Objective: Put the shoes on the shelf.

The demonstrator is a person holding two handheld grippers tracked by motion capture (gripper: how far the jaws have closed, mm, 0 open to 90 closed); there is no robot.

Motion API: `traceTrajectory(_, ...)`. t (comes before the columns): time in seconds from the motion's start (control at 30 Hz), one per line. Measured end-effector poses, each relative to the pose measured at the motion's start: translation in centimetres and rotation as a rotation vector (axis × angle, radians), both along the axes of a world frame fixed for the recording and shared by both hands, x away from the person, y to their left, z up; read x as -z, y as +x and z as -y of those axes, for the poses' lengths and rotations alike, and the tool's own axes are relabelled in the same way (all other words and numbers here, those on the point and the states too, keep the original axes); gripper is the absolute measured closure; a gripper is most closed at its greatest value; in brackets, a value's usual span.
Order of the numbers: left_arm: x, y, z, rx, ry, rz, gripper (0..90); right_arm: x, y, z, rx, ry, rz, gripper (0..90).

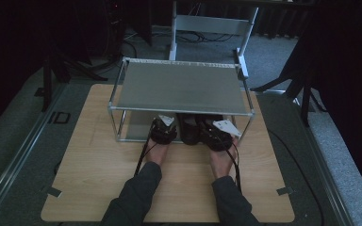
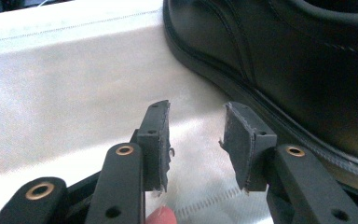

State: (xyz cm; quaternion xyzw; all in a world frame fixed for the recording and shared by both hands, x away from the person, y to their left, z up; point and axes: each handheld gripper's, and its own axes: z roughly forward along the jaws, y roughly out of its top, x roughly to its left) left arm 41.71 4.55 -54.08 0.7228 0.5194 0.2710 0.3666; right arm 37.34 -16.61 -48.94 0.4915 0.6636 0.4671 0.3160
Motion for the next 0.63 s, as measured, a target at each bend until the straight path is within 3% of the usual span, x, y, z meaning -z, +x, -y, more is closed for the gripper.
traceTrajectory(0.1, -0.2, -0.6, -0.9, 0.015, 0.0, -0.003, 60.9, 0.0, -1.2, 1.7, 0.008, -0.017, -0.044, 51.3)
traceTrajectory(0.27, -0.5, -1.3, -1.4, 0.045, 0.011, -0.006, 60.4, 0.2, -2.0, 3.1, 0.019, -0.035, -0.091, 51.8)
traceTrajectory(0.43, -0.7, -2.4, -2.1, 0.071, 0.016, -0.011, 59.7, 1.0, -2.9, 4.4, -0.014, -0.04, -0.182, 51.4)
traceTrajectory(0.63, -0.9, -3.5, -2.8, 0.084, 0.025, -0.003, 59.6, 2.5, -3.3, 5.6, -0.031, -0.08, -0.243, 52.7)
